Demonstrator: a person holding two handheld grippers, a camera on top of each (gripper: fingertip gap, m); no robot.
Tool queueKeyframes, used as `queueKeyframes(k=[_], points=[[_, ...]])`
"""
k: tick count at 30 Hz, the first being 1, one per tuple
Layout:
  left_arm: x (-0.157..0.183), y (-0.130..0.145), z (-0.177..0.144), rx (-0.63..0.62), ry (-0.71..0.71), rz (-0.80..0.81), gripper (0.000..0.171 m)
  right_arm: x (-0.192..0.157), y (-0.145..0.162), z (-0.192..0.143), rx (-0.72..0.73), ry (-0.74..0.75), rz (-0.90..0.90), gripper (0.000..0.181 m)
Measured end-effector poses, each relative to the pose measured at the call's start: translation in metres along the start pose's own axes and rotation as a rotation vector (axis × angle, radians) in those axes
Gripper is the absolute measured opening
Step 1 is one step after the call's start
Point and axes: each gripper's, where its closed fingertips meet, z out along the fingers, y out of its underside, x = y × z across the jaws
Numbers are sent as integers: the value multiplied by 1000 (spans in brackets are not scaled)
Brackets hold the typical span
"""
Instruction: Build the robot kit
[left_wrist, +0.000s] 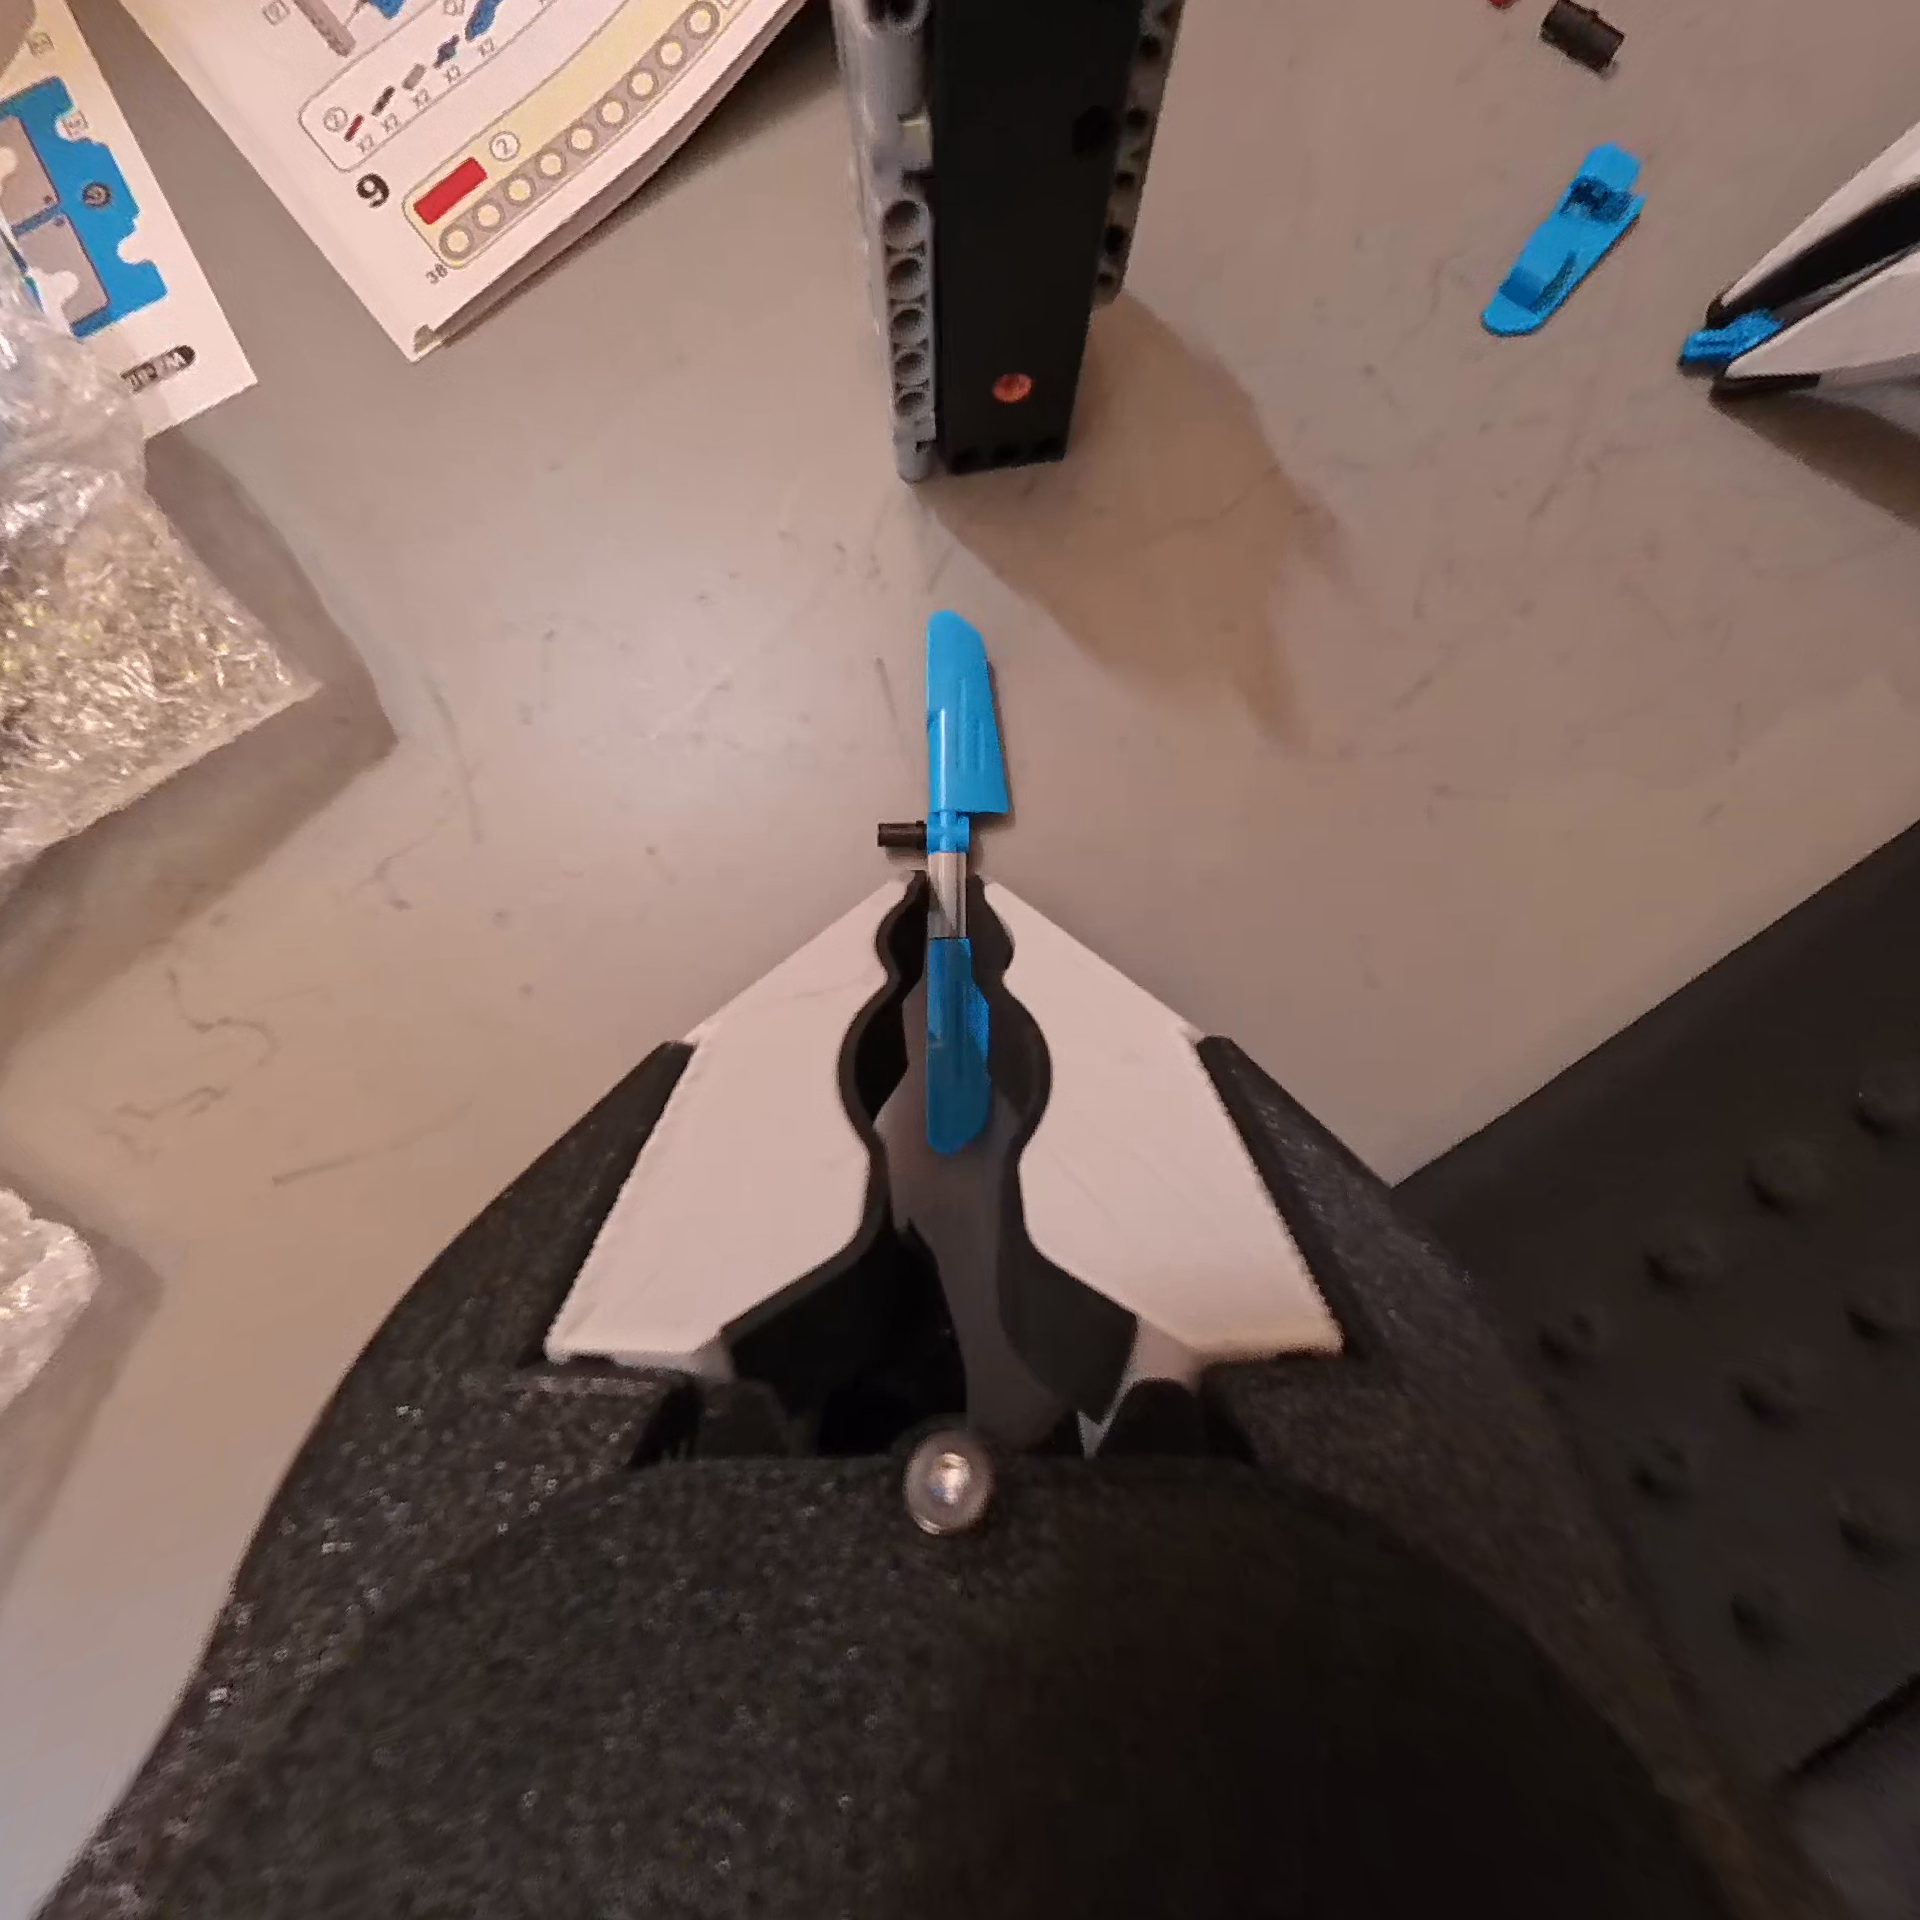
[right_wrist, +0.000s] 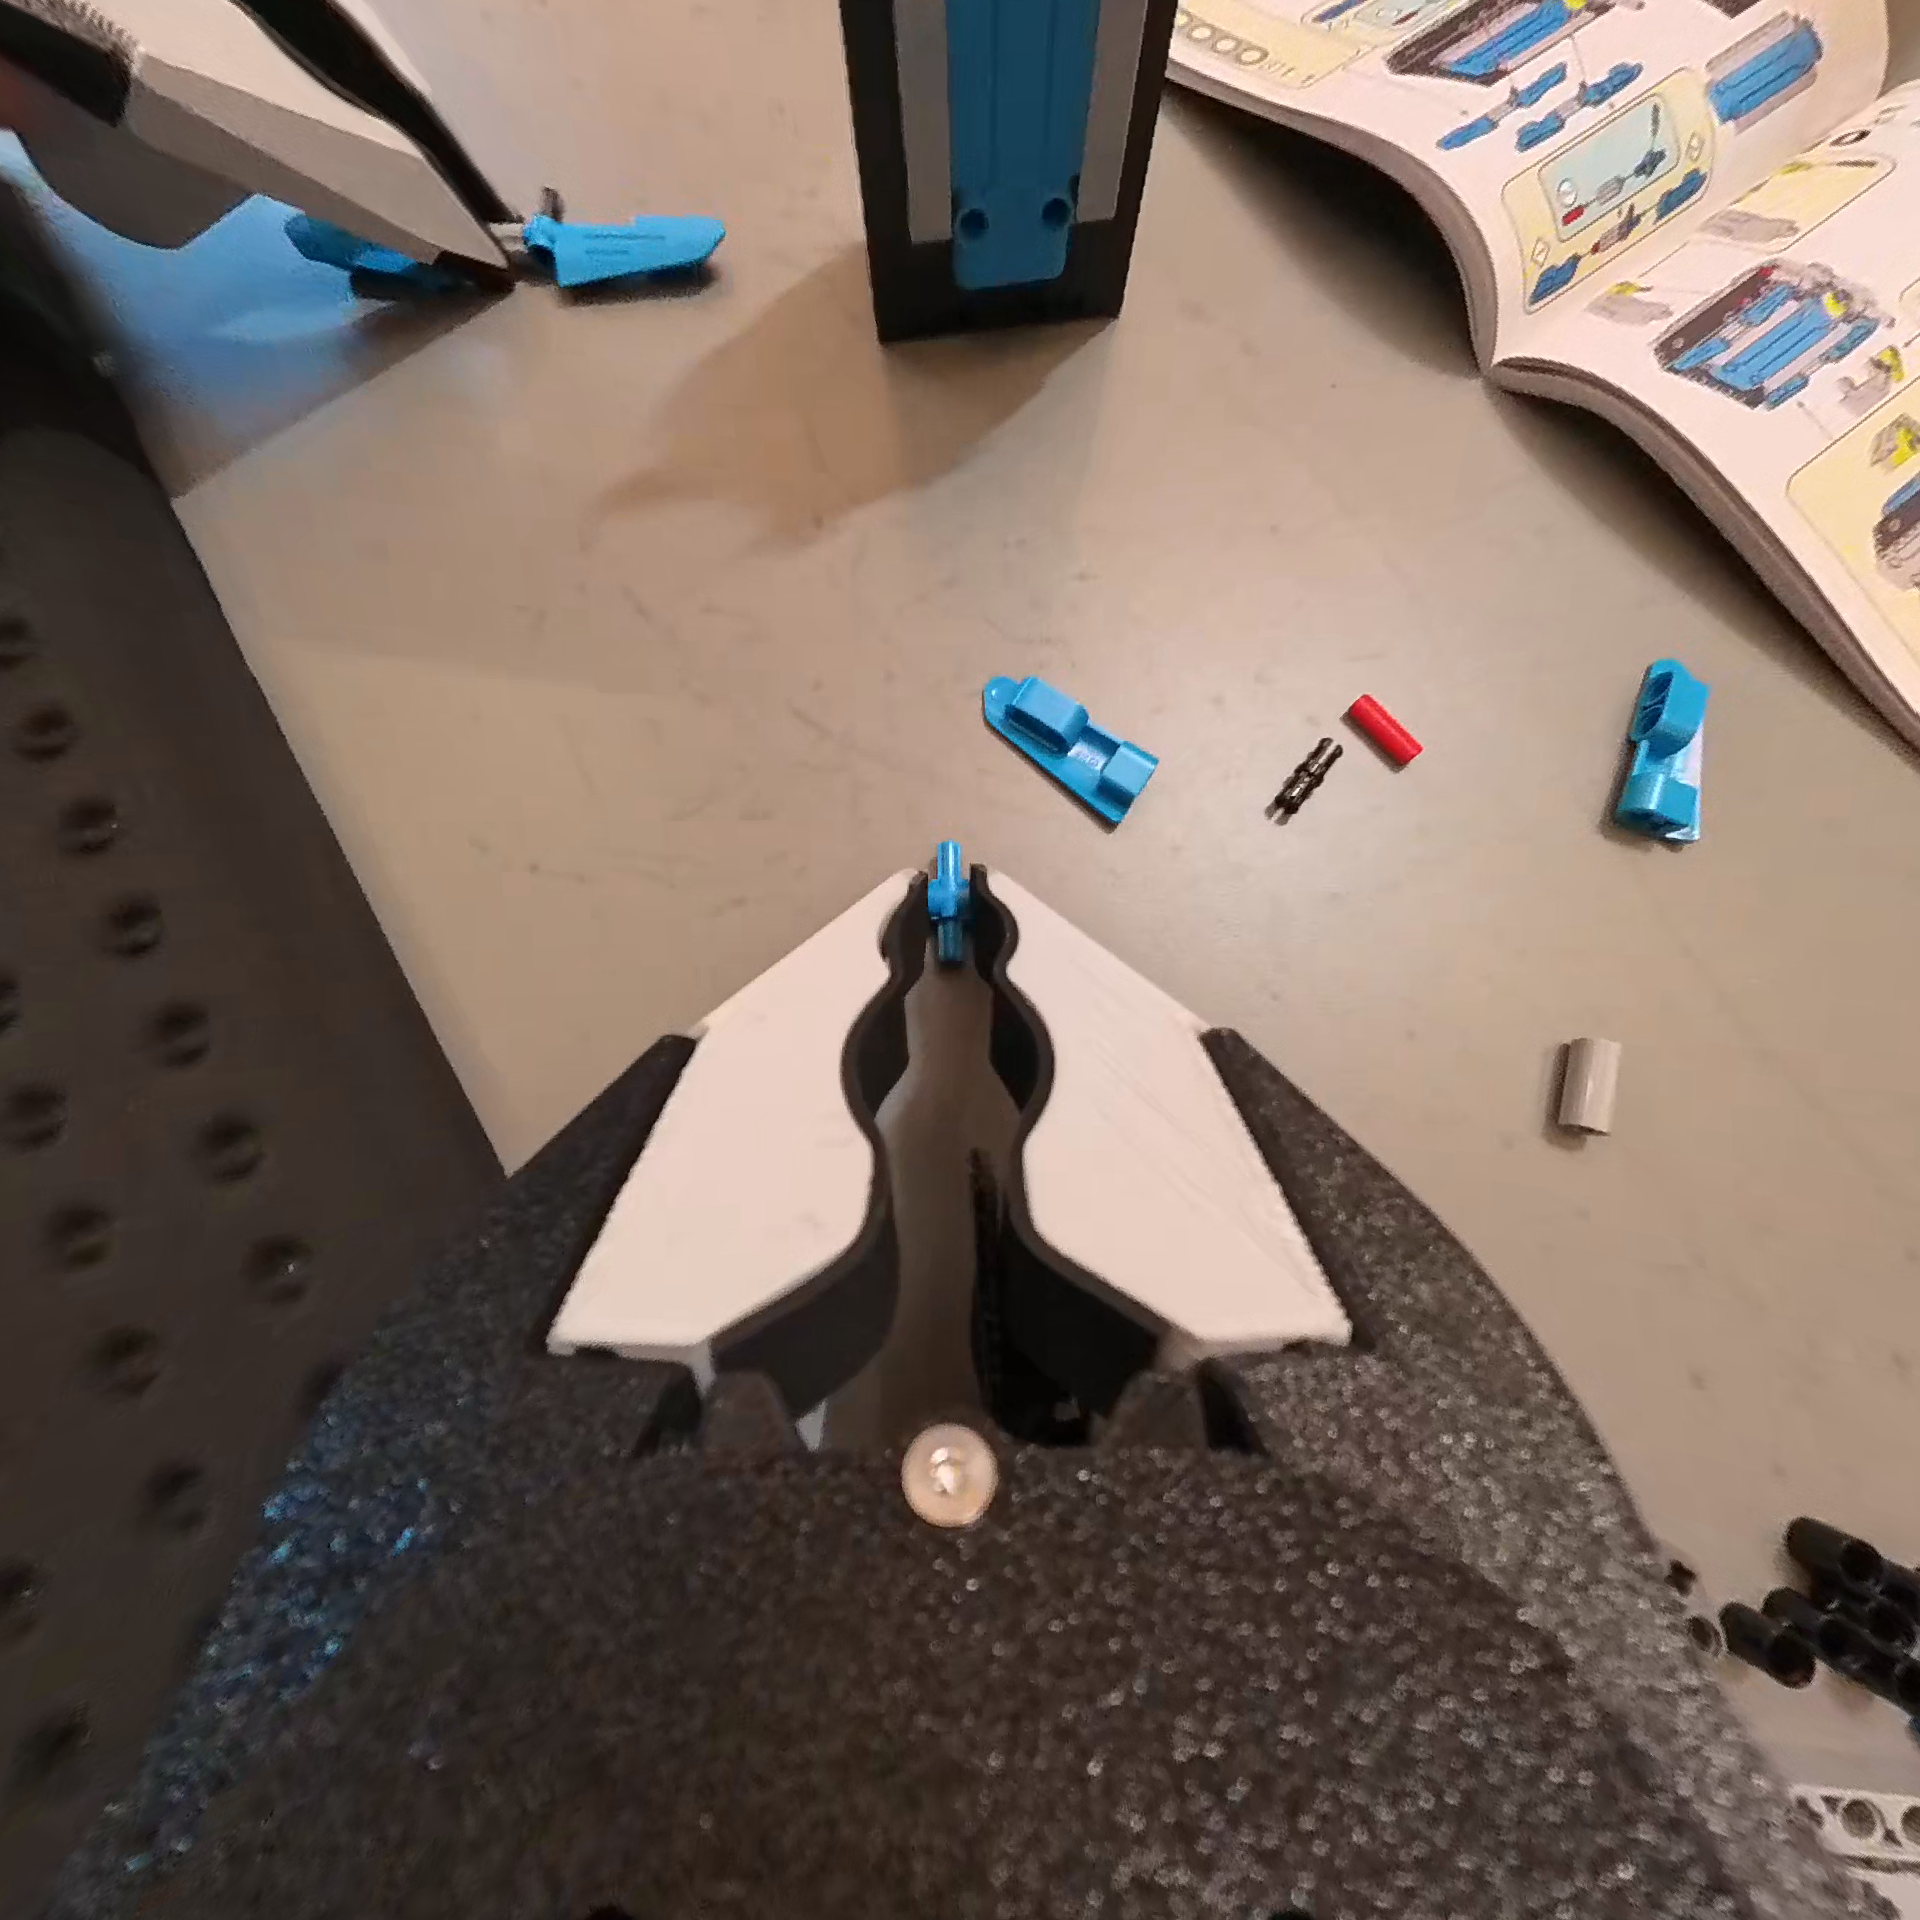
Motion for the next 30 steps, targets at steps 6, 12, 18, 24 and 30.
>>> queueKeyframes(k=[6,12,18,24,30], points=[[3,-17,-2,31,30,-40,43,0,0,1,4,-29,35,8],[6,-103,-5,199,52,63,61,0,0,0,2,-21,24,8],[11,-121,20,183,104,135,45,0,0,0,3,-18,20,8],[8,-110,11,145,357,362,44,0,0,0,4,-16,14,8],[-4,-108,9,108,456,517,44,0,0,0,5,-25,24,8]])
